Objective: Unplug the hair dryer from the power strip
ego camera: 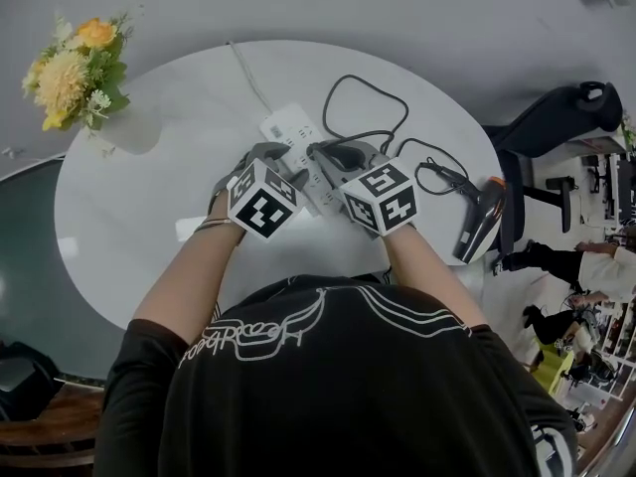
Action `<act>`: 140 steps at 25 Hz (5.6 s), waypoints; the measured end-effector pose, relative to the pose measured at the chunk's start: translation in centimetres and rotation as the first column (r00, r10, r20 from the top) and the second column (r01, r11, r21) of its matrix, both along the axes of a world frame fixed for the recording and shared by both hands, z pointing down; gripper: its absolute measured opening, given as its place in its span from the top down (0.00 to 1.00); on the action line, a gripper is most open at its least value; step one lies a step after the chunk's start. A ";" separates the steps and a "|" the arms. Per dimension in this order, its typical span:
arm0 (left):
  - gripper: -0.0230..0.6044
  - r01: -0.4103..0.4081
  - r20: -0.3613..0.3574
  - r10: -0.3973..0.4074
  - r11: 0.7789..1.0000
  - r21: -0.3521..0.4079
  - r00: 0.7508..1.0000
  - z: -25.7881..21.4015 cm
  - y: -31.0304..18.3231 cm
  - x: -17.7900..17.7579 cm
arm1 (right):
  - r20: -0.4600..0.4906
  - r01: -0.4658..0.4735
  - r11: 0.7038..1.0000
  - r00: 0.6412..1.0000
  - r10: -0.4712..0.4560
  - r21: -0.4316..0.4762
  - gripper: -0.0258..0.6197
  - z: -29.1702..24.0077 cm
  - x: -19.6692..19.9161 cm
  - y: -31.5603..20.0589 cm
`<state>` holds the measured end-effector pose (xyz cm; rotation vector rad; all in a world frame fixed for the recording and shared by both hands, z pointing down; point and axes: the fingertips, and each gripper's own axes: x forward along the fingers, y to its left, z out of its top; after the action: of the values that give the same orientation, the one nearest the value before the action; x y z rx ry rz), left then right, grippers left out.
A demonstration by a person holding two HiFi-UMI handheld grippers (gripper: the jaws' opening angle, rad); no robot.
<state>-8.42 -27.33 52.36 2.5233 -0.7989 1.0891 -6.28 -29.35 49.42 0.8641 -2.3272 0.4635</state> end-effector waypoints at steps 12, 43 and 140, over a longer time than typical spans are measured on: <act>0.65 0.002 0.003 -0.002 1.000 -0.003 1.000 0.0 0.0 0.0 | 0.019 -0.024 0.999 1.000 0.024 -0.026 0.92 -0.1 0.2 -0.1; 0.65 0.001 0.038 0.001 0.999 -0.039 0.999 0.1 0.0 0.2 | 0.027 0.006 0.999 1.000 -0.004 -0.051 0.92 -0.5 0.0 0.1; 0.95 0.375 -0.559 -0.376 0.919 -0.123 0.739 -17.5 10.2 1.9 | 0.454 -0.002 0.999 0.891 -0.014 0.036 0.92 -15.6 10.2 10.1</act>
<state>-6.54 -17.16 34.89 2.3252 -1.0439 0.1653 3.89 -19.21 33.77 0.8317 -2.7708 0.6848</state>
